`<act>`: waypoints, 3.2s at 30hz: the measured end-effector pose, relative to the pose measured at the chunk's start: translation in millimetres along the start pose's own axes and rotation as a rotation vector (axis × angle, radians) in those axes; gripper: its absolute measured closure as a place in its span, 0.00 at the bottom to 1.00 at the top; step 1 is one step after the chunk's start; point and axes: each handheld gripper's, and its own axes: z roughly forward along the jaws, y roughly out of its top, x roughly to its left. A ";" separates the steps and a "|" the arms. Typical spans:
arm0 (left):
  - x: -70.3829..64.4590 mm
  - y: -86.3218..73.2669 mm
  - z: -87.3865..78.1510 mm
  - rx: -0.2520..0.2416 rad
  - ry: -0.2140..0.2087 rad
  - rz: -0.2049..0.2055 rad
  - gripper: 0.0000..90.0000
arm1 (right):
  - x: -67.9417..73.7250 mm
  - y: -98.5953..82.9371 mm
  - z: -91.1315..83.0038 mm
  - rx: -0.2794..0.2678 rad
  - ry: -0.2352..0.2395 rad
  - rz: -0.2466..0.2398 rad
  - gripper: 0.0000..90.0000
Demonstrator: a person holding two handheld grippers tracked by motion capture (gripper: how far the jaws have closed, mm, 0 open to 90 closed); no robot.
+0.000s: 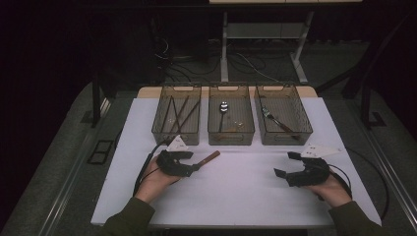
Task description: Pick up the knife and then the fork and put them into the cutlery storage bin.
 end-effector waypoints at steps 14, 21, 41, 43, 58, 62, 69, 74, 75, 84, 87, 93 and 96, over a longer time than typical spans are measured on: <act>-0.9 5.7 24.6 0.094 -0.030 -0.001 0.66 | 15.1 -21.7 -2.4 -0.006 -0.005 0.009 0.15; -2.0 2.9 25.7 0.119 0.010 -0.006 0.74 | 13.6 -22.4 -2.5 -0.005 -0.009 0.012 0.15; -3.3 -5.0 20.4 0.103 -0.003 0.030 0.86 | 11.4 -22.1 -2.6 -0.021 0.025 0.020 0.14; -2.6 -4.3 19.4 0.108 -0.031 0.030 0.86 | 11.6 -21.8 -2.4 -0.026 0.038 0.015 0.14; -39.6 23.2 3.2 0.092 -0.242 0.184 0.86 | 23.3 0.7 -1.3 0.070 0.208 -0.125 0.15; -54.2 30.8 3.5 0.085 -0.309 0.258 0.86 | 31.6 9.4 5.7 0.110 0.272 -0.174 0.15; -80.1 48.5 7.2 0.091 -0.368 0.381 0.86 | 50.8 33.3 22.2 0.149 0.363 -0.260 0.19; -91.1 60.5 10.8 0.101 -0.396 0.436 0.86 | 62.3 48.6 38.5 0.178 0.444 -0.345 0.26; -91.1 60.5 10.8 0.101 -0.396 0.436 0.86 | 63.0 50.8 40.9 0.174 0.453 -0.376 0.31; -99.0 61.9 16.2 0.118 -0.429 0.483 0.86 | 78.1 54.4 63.5 0.273 0.556 -0.443 0.53; -100.6 61.2 16.6 0.127 -0.436 0.480 0.86 | 81.3 53.9 66.2 0.291 0.568 -0.454 0.64; -101.9 60.8 17.7 0.138 -0.442 0.480 0.86 | 84.9 53.0 67.2 0.308 0.579 -0.476 0.75; -101.2 60.4 17.8 0.143 -0.444 0.480 0.86 | 86.7 53.1 67.3 0.307 0.589 -0.485 0.82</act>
